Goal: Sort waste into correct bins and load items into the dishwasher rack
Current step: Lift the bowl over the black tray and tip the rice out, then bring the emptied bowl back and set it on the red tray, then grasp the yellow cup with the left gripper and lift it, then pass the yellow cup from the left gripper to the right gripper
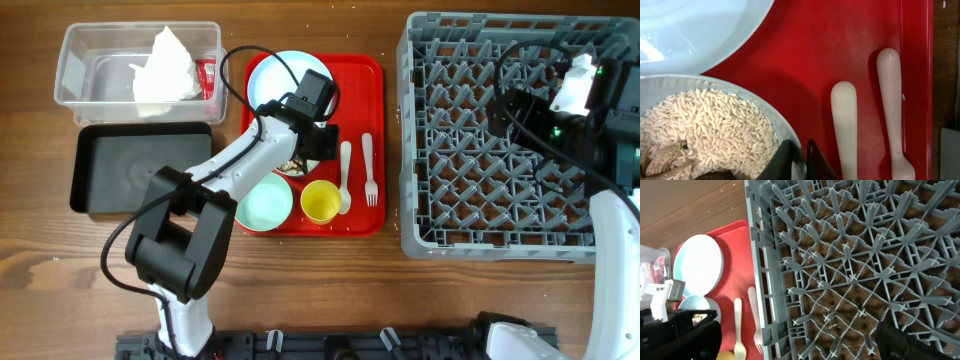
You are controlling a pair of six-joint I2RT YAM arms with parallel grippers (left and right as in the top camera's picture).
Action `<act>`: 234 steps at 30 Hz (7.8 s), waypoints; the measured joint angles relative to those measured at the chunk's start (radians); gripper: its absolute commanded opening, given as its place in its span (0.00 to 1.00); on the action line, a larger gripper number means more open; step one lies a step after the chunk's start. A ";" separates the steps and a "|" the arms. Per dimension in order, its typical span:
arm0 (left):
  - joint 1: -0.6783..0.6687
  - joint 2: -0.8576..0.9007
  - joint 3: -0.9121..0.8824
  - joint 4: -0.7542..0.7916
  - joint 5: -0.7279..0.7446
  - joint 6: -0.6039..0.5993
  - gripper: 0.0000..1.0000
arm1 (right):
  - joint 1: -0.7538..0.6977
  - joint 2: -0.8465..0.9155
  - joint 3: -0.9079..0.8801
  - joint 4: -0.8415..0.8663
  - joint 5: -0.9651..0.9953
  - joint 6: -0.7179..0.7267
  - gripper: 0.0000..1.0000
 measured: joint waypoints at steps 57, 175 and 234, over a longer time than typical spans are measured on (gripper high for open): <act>0.809 -0.319 0.017 -0.359 0.480 0.076 0.04 | 0.000 0.000 0.000 -0.018 0.000 0.003 1.00; 0.101 -0.205 0.167 -0.473 0.083 0.225 0.75 | 0.000 0.000 0.000 -0.039 0.000 0.008 0.99; 0.351 -0.216 -0.025 -0.103 1.414 0.163 0.04 | 0.330 0.121 0.001 0.383 -0.732 -0.094 0.95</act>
